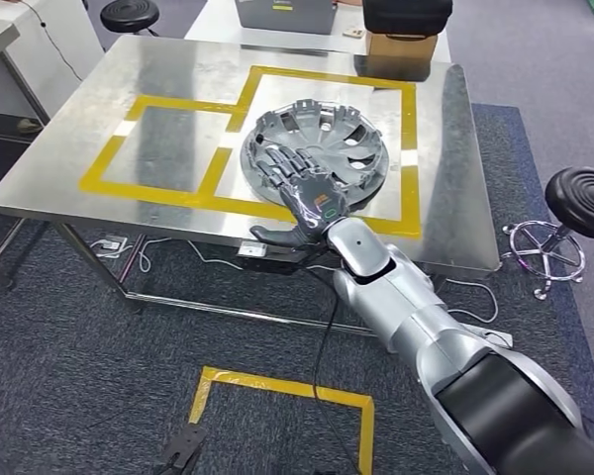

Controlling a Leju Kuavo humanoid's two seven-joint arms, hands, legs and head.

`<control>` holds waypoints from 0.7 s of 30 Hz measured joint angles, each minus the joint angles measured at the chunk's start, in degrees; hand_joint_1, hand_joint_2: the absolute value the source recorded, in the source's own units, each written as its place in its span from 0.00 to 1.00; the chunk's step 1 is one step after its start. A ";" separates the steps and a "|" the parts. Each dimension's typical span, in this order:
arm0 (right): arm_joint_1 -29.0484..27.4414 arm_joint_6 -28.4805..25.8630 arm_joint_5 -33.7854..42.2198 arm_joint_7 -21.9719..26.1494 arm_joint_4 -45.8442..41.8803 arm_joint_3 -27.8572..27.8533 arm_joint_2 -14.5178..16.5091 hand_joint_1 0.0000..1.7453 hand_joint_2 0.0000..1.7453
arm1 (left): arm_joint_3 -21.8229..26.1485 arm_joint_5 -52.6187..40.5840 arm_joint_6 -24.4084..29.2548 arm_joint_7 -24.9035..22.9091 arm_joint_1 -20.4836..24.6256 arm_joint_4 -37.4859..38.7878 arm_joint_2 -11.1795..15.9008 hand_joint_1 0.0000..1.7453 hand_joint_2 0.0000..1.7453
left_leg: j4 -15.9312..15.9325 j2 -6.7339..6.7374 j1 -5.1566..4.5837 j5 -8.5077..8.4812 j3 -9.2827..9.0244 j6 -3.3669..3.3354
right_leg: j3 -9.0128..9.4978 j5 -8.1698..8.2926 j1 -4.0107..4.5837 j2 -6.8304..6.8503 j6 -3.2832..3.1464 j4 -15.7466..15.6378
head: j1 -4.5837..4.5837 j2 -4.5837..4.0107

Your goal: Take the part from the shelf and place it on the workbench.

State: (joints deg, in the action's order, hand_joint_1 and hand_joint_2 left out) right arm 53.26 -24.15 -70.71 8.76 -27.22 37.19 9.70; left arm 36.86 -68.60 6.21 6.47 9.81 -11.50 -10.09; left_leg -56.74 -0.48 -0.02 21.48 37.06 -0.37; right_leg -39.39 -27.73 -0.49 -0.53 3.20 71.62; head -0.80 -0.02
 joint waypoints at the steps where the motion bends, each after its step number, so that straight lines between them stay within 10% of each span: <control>1: 0.09 -0.01 0.00 0.00 -0.02 0.02 0.00 0.00 0.00 | 0.02 0.00 0.00 0.00 0.00 0.00 -0.02 0.00 0.00 | -0.05 -0.02 -0.02 -0.56 0.65 0.22 | 3.08 0.44 0.02 0.02 -0.06 -4.09 | -0.01 0.00; 4: 0.42 -0.03 0.01 0.02 -0.15 0.07 0.09 0.00 0.00 | 0.10 -0.01 0.02 0.00 -0.01 0.00 0.00 0.00 0.00 | -0.07 -0.09 -0.07 -2.08 1.51 1.17 | 8.39 -0.57 0.36 -0.23 -0.86 -12.27 | 0.01 0.01; 7: 0.55 0.09 -0.05 0.01 -0.15 0.10 0.15 0.00 0.00 | 0.37 -0.01 0.02 0.00 -0.05 0.00 0.00 0.00 0.00 | -0.22 -0.11 0.15 -2.31 2.04 2.24 | 7.65 0.71 0.43 -0.23 -2.20 -12.58 | -0.09 0.01; 11: 0.66 0.20 -0.17 -0.12 -0.12 0.13 0.25 0.00 0.00 | 0.60 -0.16 0.02 0.00 -0.06 0.00 -0.01 0.00 0.00 | -10.98 -0.08 0.33 7.52 5.39 3.28 | 4.69 3.44 0.22 -0.03 -3.23 -12.78 | 0.38 0.00; 13: 0.61 0.20 -0.10 -0.18 -0.10 0.14 0.25 0.00 0.00 | 0.63 -0.25 0.02 0.00 -0.04 0.00 -0.01 0.00 0.00 | -16.66 -0.08 0.41 9.42 6.12 3.49 | 2.90 4.83 0.23 0.03 -3.18 -12.74 | 0.38 0.00; 16: 0.60 0.20 0.08 -0.20 -0.09 0.20 0.25 0.00 0.00 | 0.66 -0.35 0.03 0.00 0.07 0.00 0.01 0.00 0.00 | -13.79 -0.06 0.72 5.85 1.51 3.60 | 0.36 6.89 0.21 0.04 -2.75 -12.68 | 0.40 0.00; 19: 0.83 0.15 0.36 -0.20 -0.10 0.26 0.21 0.00 0.00 | 0.67 -0.39 0.09 0.01 0.53 0.00 -0.12 0.00 0.00 | -2.87 -0.17 0.74 6.75 -6.50 3.10 | -1.35 8.79 0.34 0.00 -1.79 -12.62 | 0.37 0.00; 21: 0.66 0.08 0.63 -0.20 -0.05 0.27 0.14 0.00 0.00 | 0.70 -0.42 0.13 0.01 0.59 0.00 -0.18 0.00 0.00 | -0.67 -0.29 0.24 7.11 -7.20 1.97 | -1.65 10.19 0.11 0.06 -1.10 -13.19 | 0.32 0.00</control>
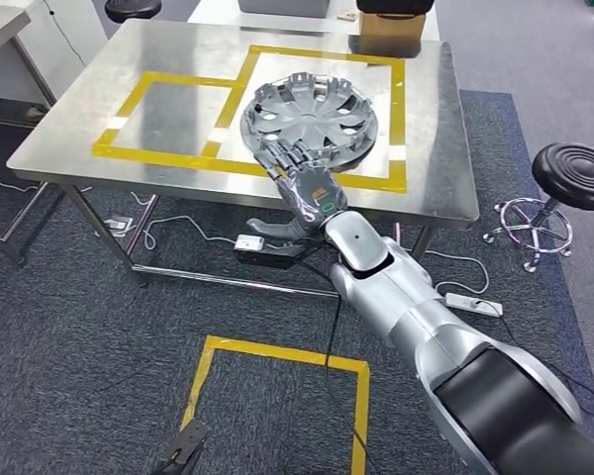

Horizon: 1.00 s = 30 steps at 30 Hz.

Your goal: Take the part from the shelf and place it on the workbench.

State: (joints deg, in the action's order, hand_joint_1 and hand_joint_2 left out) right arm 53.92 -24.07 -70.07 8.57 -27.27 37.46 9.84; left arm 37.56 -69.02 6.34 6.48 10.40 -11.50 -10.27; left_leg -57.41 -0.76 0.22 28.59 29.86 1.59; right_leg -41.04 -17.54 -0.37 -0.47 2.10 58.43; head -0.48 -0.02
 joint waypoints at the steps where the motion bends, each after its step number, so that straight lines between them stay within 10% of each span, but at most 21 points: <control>1: -0.35 -0.08 0.22 0.00 0.05 0.01 -0.13 0.00 0.00 | 0.03 -0.01 0.00 0.00 -0.12 0.00 0.02 0.00 0.00 | 0.01 0.08 -0.12 -0.60 0.44 -0.60 | -0.08 0.47 -0.21 0.01 0.34 -0.33 | 0.06 0.00; 4: -1.72 -0.61 1.26 0.01 0.25 -0.06 -0.71 0.00 0.00 | 0.13 0.02 0.02 0.03 -0.40 0.00 0.17 0.00 0.00 | 0.18 0.26 -0.15 -2.56 2.11 -2.00 | -1.61 -4.28 -0.41 0.09 0.93 3.03 | -0.01 0.00; 6: -2.40 -1.62 2.25 0.10 0.41 -0.22 -1.11 0.00 0.00 | 0.18 0.05 0.02 0.06 -0.49 0.00 0.19 0.00 0.00 | 0.18 0.24 -0.28 -3.99 3.80 -2.34 | -3.56 -10.40 -0.18 0.09 0.94 10.96 | -0.10 0.00; 8: -3.36 -2.71 3.01 0.28 0.57 -0.48 -1.45 0.00 0.00 | 0.24 0.08 0.02 0.11 -0.68 0.00 0.19 0.00 0.00 | 0.17 0.25 -0.44 -5.37 5.52 -2.43 | -4.25 -12.88 0.15 0.06 0.69 17.62 | -0.10 0.00; 10: -4.44 -3.11 3.23 0.41 0.69 -0.76 -1.80 0.00 0.00 | 0.28 0.08 0.03 0.14 -0.84 0.00 0.19 0.00 0.00 | 0.15 0.27 -0.51 -6.67 7.15 -2.36 | -1.50 -10.83 0.51 0.04 0.23 17.23 | -0.10 0.00; 12: -4.87 -3.19 3.40 0.45 0.75 -1.04 -2.01 0.00 0.00 | 0.31 0.08 0.07 0.15 -0.88 0.00 0.16 0.00 0.00 | 0.09 0.27 -0.56 -7.95 8.59 -2.08 | 4.48 -9.38 0.82 0.04 -0.29 10.51 | -0.11 0.00; 15: -5.04 -4.03 4.79 0.51 0.83 -1.81 -2.11 0.00 0.00 | 0.36 0.08 0.28 0.20 -0.92 0.00 0.16 0.00 0.00 | 0.27 0.30 -0.56 -9.60 9.46 -1.25 | 10.65 -11.47 1.21 -0.05 -0.81 0.98 | -0.06 0.00; 17: -5.99 -5.44 6.58 0.98 1.01 -2.88 -2.45 0.00 0.00 | 0.46 0.08 0.54 0.37 -1.07 0.00 0.20 0.00 0.00 | 0.72 0.30 -0.39 -10.46 9.52 -0.62 | 10.63 -10.97 1.29 -0.07 -1.37 0.09 | -0.16 0.00; 21: -10.21 -9.10 12.95 3.81 1.59 -7.19 -3.46 0.00 1.00 | 1.32 0.23 1.14 0.93 -1.77 0.00 0.22 0.00 0.00 | -5.91 0.30 -0.17 -3.62 11.91 0.51 | 9.50 -8.97 0.96 0.09 -2.47 -0.25 | 0.13 0.00; 23: -13.51 -10.08 18.37 5.90 2.07 -10.79 -4.27 0.00 1.00 | 1.85 0.43 1.45 1.10 -2.16 0.00 0.23 0.00 0.00 | -12.75 0.31 -0.04 -0.08 13.78 0.88 | 8.42 -8.13 0.94 0.20 -2.45 -0.23 | 0.24 0.00; 25: -17.35 -9.84 24.15 7.95 2.73 -15.24 -5.13 0.00 1.00 | 2.39 0.65 1.85 1.28 -2.83 0.00 0.26 0.00 0.00 | -13.79 0.32 0.09 -0.83 12.69 1.06 | 7.55 -7.54 0.89 0.40 -2.15 -0.20 | 0.22 0.00; 30: -24.31 -9.13 31.05 11.87 4.39 -25.77 -6.68 0.00 1.00 | 3.48 0.84 2.43 1.97 -4.14 0.00 0.44 0.00 0.00 | -0.39 -0.02 0.32 -3.16 2.78 0.48 | 6.31 -6.56 0.92 0.35 -0.78 0.04 | 0.26 0.00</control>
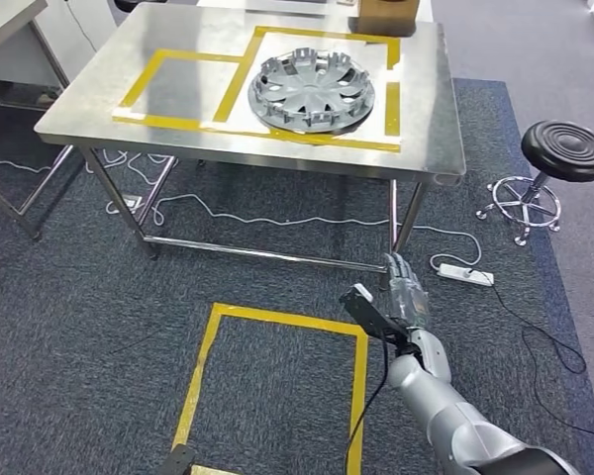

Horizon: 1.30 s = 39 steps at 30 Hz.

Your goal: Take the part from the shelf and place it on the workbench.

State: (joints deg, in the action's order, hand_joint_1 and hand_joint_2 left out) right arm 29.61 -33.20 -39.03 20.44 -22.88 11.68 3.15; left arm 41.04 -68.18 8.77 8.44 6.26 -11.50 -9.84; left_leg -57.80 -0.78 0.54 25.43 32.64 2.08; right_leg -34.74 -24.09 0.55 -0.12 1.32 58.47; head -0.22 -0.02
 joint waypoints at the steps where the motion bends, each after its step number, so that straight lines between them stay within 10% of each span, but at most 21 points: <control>1: -0.48 0.01 0.03 0.14 0.22 -1.02 -0.15 0.00 1.00 | 0.08 0.01 0.02 0.03 -0.03 0.00 0.01 0.00 0.00 | 0.38 -0.09 -0.08 -0.03 0.06 -0.41 | -0.14 0.11 0.00 -0.08 0.14 0.00 | -0.01 0.00; 5: -1.60 0.09 -0.18 -0.13 0.86 -3.70 -0.49 0.00 1.00 | 0.75 -0.01 0.02 0.04 -0.34 0.00 0.07 0.00 0.00 | 0.69 -0.04 -0.20 -0.34 0.32 -1.03 | -0.42 0.45 0.02 -0.14 -2.07 -0.31 | -0.15 0.00; 9: -1.79 0.44 0.10 -0.49 1.48 -5.14 -0.52 0.00 1.00 | 1.06 -0.07 0.07 0.04 -0.40 0.00 0.10 0.00 1.00 | 0.68 -0.02 -0.51 -0.78 0.81 -1.73 | -0.52 1.55 -0.17 -0.15 -1.21 -0.87 | -0.18 0.00; 17: -9.93 14.70 15.97 -2.08 4.32 -16.22 -1.30 0.00 1.00 | 2.21 0.44 0.80 0.19 -1.38 0.00 0.39 0.00 1.00 | 0.68 -0.16 -0.63 -0.92 1.03 -2.05 | -0.41 1.68 -0.46 0.09 1.31 -1.41 | -0.15 0.00; 21: -17.15 23.42 24.84 -5.46 6.57 -25.76 -1.42 0.00 0.00 | 2.97 0.58 1.01 0.16 -1.60 0.00 0.49 0.00 1.00 | 0.74 -0.15 -0.58 -0.90 1.07 -2.03 | -0.54 1.63 -0.42 0.06 1.31 -1.35 | -0.14 0.00; 26: -24.38 27.42 28.57 -23.16 9.23 -34.39 1.31 0.00 0.00 | 3.91 0.43 1.03 0.22 -1.59 0.00 0.68 0.00 1.00 | 0.89 -0.12 -0.49 -0.90 1.10 -1.96 | -0.69 1.55 -0.31 0.00 1.18 -1.23 | -0.15 0.00; 31: -26.00 26.10 25.38 -27.22 10.24 -35.88 4.36 0.00 0.00 | 4.22 0.22 1.05 0.45 -1.48 0.00 1.11 0.00 1.00 | 0.93 -0.04 -0.86 -1.00 1.25 -2.51 | -0.78 1.89 -0.71 -0.10 1.65 -1.33 | -0.09 0.00; 35: -26.02 24.58 23.86 -26.88 10.45 -35.88 4.67 0.00 0.00 | 4.44 -0.23 1.17 0.70 -1.48 0.00 1.37 0.00 0.00 | 1.95 -0.31 -0.42 -2.05 0.86 -3.22 | -2.88 -2.49 -0.78 0.00 2.07 4.31 | -0.27 0.00; 39: -26.05 23.52 22.85 -26.42 10.53 -35.88 4.68 0.00 0.00 | 5.09 -0.47 1.19 0.72 -1.57 0.00 1.50 0.00 0.00 | 1.94 -1.15 -0.37 -2.56 1.43 -2.84 | -6.09 -8.46 -1.02 -0.05 2.44 15.36 | -0.38 0.00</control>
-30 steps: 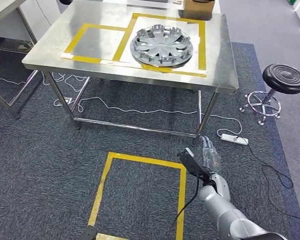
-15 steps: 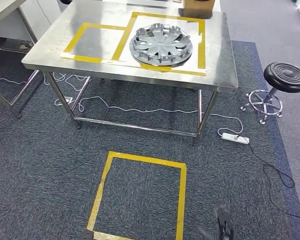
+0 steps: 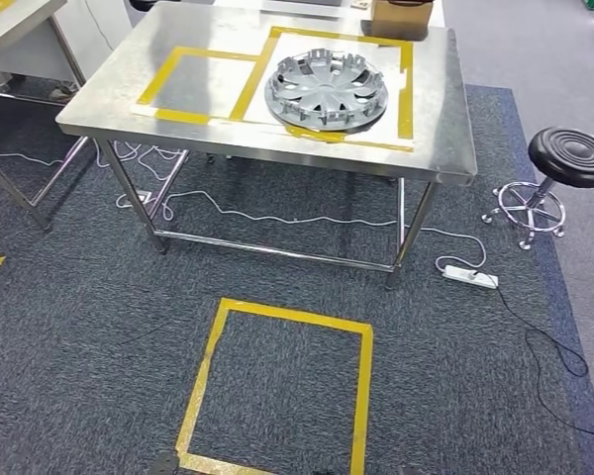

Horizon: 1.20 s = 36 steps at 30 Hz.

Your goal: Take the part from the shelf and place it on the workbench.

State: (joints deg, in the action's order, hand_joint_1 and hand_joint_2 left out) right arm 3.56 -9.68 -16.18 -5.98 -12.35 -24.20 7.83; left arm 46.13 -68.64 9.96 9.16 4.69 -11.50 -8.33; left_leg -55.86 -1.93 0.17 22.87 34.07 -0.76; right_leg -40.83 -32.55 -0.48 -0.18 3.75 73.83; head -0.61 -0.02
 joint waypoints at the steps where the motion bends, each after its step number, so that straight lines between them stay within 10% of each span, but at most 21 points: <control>1: -0.03 -0.26 -0.25 0.01 0.02 0.00 0.00 0.00 0.00 | 0.10 -0.02 -0.01 0.00 -0.01 0.00 0.01 0.00 0.00 | -0.02 -0.49 0.10 -0.19 0.19 0.27 | 1.57 0.88 -0.17 -0.11 0.10 -1.93 | 0.02 0.00; 5: -0.01 -1.31 -1.18 -0.14 0.17 0.01 0.19 0.00 0.00 | 0.26 -0.05 -0.04 0.00 0.06 0.00 0.04 0.00 0.00 | -0.42 -2.66 0.38 -0.92 0.96 1.71 | 10.04 4.54 -0.72 -2.77 -0.07 -15.20 | -0.03 0.00; 10: 0.08 -2.09 -1.81 -0.29 0.34 0.00 0.43 0.00 0.00 | 0.38 0.04 -0.13 -0.10 -0.19 0.00 0.05 0.00 0.00 | -2.03 -2.02 0.52 -0.09 2.21 3.21 | 10.25 5.21 -0.36 -0.70 -2.40 -15.53 | 0.20 0.00; 15: -0.20 -2.17 -2.08 -0.40 0.37 0.00 0.48 0.00 0.00 | 0.46 0.17 -0.19 -0.20 -0.10 0.00 -0.02 0.00 0.00 | -16.83 1.09 0.41 7.18 8.43 3.64 | 9.74 5.42 -0.12 2.94 -3.09 -15.58 | 0.61 0.00; 19: -0.12 -2.32 -2.94 -0.67 0.37 0.03 0.56 0.00 0.00 | 0.64 0.57 -0.24 -0.53 -0.09 0.00 -0.10 0.00 0.00 | -5.77 4.63 0.22 2.24 1.40 3.33 | 9.91 5.16 0.12 5.65 -2.57 -15.45 | 0.75 0.00; 21: -0.11 -2.33 -3.22 -0.76 0.37 0.04 0.58 0.00 0.00 | 0.69 0.71 -0.17 -0.69 0.21 0.00 -0.22 0.00 0.50 | -1.65 6.43 -0.07 1.62 -0.71 2.64 | 10.04 4.94 0.54 6.83 -1.92 -15.48 | 0.81 0.00; 23: -0.06 -2.32 -3.41 -0.88 0.37 0.07 0.63 0.00 0.00 | 0.90 0.75 -0.02 -0.89 0.21 0.00 -0.23 0.00 1.00 | -1.26 5.25 -0.20 1.65 -0.57 1.71 | 10.38 4.78 0.56 7.92 -1.35 -15.70 | 0.67 0.00; 26: 0.06 -2.13 -3.81 -1.05 0.40 0.17 0.77 0.00 0.00 | 1.44 0.63 0.90 -1.84 -0.01 0.00 -0.21 0.00 1.00 | -1.08 3.16 -0.07 1.38 -0.51 0.64 | 9.12 2.05 0.10 4.08 -0.60 -12.08 | 0.49 0.00; 30: -0.35 -2.06 -4.71 -1.43 0.63 0.23 0.88 0.00 0.00 | 1.66 0.27 3.12 -3.27 0.23 0.00 -0.24 0.00 1.00 | -1.09 -0.25 -0.27 1.22 -0.33 -0.11 | 2.74 -3.03 0.21 0.41 -0.86 0.90 | 0.22 0.00; 35: -0.43 -1.92 -5.55 -2.00 0.82 0.28 1.01 0.00 0.00 | 1.76 -0.21 5.32 -3.36 0.17 0.00 -0.09 0.00 1.00 | -1.26 -4.60 -0.34 0.91 -0.25 0.49 | 8.41 4.79 -0.13 -3.96 -1.64 -12.83 | 0.22 0.00; 36: -0.37 -1.91 -5.61 -2.06 0.86 0.28 1.07 0.00 0.00 | 1.76 -0.25 5.45 -3.32 0.19 0.00 -0.08 0.00 0.75 | -1.28 -5.27 -0.31 0.79 -0.05 0.80 | 9.18 5.17 -0.19 -4.84 -1.67 -14.56 | 0.23 0.00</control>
State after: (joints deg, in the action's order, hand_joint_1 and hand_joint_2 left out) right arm 3.19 -11.58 -21.79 -8.04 -11.49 -23.91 8.90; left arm 47.89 -68.89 15.41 5.84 4.88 -11.50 -8.41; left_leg -57.14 -7.20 -0.14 23.66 34.02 0.04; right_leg -31.65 -27.38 -0.66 -5.01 2.09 59.27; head -0.37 -0.02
